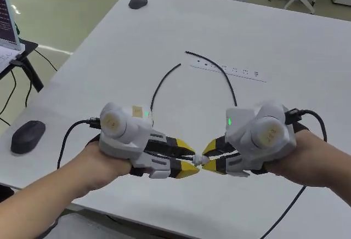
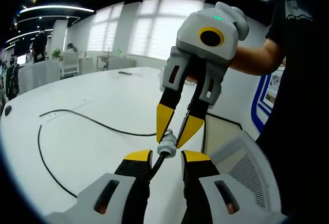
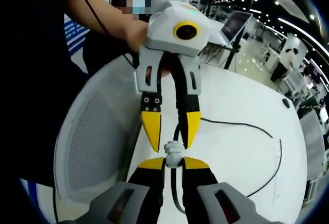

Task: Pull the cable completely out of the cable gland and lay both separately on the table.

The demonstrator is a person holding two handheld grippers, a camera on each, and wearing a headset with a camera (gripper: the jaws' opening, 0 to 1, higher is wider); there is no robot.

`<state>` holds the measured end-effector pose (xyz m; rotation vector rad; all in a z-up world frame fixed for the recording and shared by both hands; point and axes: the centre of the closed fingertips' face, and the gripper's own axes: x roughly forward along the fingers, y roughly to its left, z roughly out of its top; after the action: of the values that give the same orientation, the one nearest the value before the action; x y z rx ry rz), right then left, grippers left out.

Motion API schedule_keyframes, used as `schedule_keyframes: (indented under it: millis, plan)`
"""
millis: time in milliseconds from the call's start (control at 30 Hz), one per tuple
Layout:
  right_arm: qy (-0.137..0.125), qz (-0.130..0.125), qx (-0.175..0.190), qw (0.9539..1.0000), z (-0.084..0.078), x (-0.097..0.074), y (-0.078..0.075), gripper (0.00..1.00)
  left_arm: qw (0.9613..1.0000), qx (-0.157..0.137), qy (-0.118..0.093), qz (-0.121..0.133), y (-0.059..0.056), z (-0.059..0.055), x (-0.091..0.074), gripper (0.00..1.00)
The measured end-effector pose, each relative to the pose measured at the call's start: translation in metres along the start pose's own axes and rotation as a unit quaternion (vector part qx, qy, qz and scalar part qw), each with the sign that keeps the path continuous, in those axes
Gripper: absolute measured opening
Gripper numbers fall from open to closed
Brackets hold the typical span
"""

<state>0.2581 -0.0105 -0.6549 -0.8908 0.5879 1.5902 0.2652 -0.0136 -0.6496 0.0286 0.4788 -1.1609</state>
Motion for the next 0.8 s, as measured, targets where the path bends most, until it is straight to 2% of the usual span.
schedule_keyframes:
  millis: [167,333,567,700,800]
  plan:
    - [-0.001,-0.001,-0.004,1.0000,-0.0006,0.0018,0.0003,0.07,1.0000,-0.002,-0.005,0.001,-0.0001,0.0021,-0.0015,0.16]
    - [-0.010,0.000,-0.005,0.9999,0.0028,0.0018,0.0015,0.07,1.0000,-0.005,0.000,0.000,-0.0001,-0.0006,-0.0021,0.16]
    - [-0.012,-0.001,-0.020,0.9997,0.0021,0.0015,0.0033,0.07,1.0000,0.004,-0.001,0.002,-0.0020,-0.0003,-0.0013,0.16]
    - [-0.032,-0.010,-0.038,0.9987,0.0032,-0.0015,0.0033,0.07,1.0000,0.008,-0.002,0.004,-0.0025,0.0021,-0.0018,0.15]
    - [-0.048,-0.010,-0.036,0.9981,0.0037,-0.0026,0.0058,0.08,1.0000,-0.002,0.005,0.001,-0.0043,0.0028,-0.0021,0.15]
